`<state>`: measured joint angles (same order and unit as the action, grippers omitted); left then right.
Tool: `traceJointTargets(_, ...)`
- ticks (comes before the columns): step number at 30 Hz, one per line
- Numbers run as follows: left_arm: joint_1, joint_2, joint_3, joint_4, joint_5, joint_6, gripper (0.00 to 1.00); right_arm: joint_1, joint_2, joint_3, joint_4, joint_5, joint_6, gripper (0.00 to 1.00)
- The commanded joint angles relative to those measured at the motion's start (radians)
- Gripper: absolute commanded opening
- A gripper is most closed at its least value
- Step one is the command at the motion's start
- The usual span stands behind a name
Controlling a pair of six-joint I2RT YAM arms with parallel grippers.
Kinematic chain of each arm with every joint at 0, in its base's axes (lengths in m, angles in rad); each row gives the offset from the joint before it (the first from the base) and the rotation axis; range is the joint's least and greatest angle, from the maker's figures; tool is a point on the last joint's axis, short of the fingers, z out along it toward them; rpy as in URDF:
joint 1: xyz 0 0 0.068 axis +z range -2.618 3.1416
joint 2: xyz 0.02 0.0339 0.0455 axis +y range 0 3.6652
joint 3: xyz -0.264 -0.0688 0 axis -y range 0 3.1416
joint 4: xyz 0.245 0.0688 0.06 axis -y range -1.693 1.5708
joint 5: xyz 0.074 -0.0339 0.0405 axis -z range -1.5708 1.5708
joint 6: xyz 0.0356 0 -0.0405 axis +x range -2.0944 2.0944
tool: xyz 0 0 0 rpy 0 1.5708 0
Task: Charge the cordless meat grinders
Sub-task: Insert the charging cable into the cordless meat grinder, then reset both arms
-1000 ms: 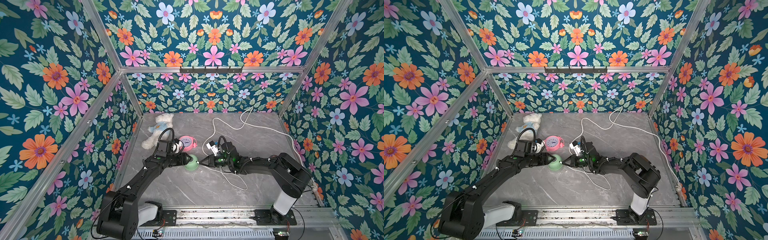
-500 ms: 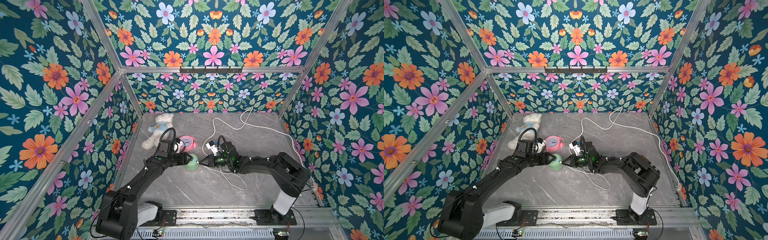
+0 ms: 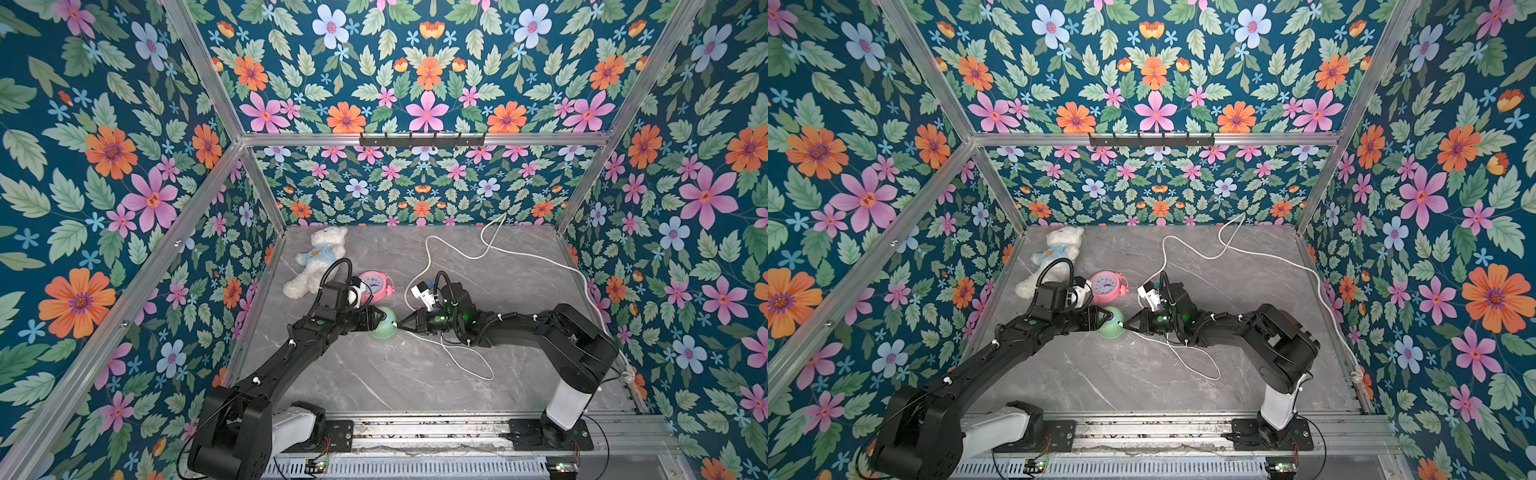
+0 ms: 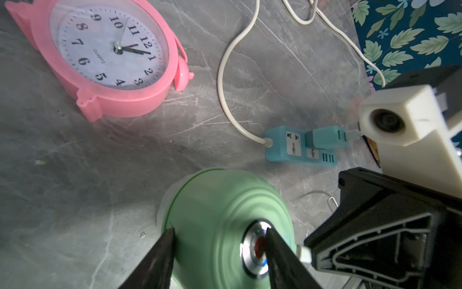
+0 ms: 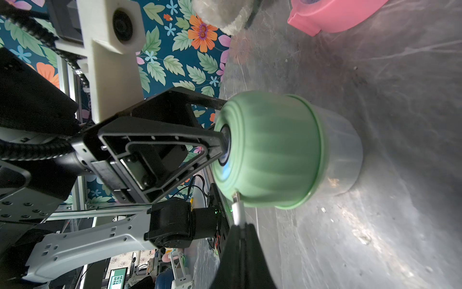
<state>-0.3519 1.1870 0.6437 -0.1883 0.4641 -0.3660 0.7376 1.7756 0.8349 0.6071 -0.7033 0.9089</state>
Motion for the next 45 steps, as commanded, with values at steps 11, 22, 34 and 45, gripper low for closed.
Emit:
traceJointTargets(11,-0.012,0.006,0.036,-0.159,-0.003,0.007,0.59,0.004,-0.051,-0.021,-0.006,0.114,-0.035,0.24)
traceJointTargets(22,-0.011,-0.004,0.122,-0.198,-0.056,0.029,0.76,0.003,-0.185,-0.027,-0.161,0.169,-0.161,0.50)
traceJointTargets(34,0.011,-0.187,0.021,0.183,-0.990,0.022,0.99,-0.278,-0.775,-0.145,-0.691,0.739,-0.622,0.56)
traceJointTargets(45,0.315,0.149,-0.323,0.948,-0.821,0.212,0.99,-0.727,-0.544,-0.477,-0.071,0.821,-0.811,0.58)
